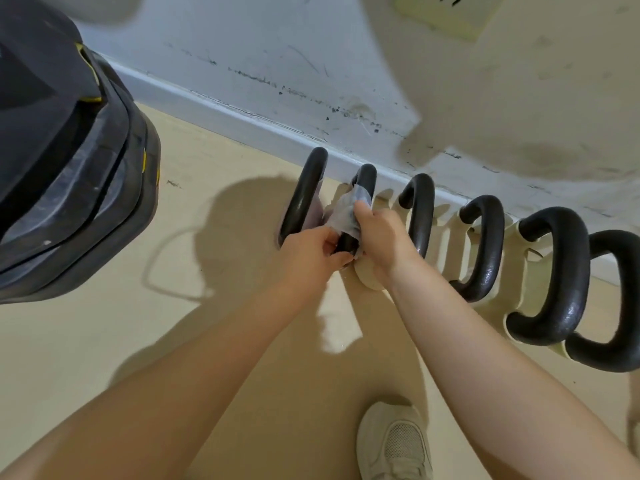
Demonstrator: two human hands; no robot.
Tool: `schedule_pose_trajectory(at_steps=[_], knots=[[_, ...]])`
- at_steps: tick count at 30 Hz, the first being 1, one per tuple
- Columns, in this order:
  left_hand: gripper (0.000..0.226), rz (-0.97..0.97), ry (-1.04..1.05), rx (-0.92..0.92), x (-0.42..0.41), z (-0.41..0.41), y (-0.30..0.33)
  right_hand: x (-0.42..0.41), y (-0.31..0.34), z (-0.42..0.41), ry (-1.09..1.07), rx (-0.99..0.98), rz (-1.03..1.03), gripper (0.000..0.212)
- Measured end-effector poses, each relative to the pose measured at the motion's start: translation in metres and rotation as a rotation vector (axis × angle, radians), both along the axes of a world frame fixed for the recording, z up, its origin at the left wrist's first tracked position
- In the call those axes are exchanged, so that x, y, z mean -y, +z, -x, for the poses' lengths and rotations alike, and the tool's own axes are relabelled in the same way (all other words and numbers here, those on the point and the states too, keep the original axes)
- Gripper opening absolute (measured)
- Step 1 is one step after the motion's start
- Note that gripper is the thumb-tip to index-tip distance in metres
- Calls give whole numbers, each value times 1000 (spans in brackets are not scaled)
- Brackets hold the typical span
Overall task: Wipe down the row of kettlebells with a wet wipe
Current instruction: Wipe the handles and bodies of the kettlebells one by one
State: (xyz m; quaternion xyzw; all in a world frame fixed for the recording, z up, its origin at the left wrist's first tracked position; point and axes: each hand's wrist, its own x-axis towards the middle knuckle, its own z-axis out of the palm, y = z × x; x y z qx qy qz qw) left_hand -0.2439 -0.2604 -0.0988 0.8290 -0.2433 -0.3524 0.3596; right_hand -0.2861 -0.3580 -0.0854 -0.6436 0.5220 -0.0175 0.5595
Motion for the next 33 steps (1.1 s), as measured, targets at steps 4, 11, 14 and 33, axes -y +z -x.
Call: schedule_pose_trajectory(at_steps=[4,11,14,33], knots=[[19,9,4,-10,3,-1,-4,1,-5,-23,-132,59,-134,26],[26,-38,-86,62,12,-9,-6,37,3,-49,-294,56,-235,29],[28,-97,-183,91,16,-15,-3,51,5,-53,-193,59,-304,28],[34,-114,-218,61,17,-19,-4,68,-6,-51,460,-128,230,36]])
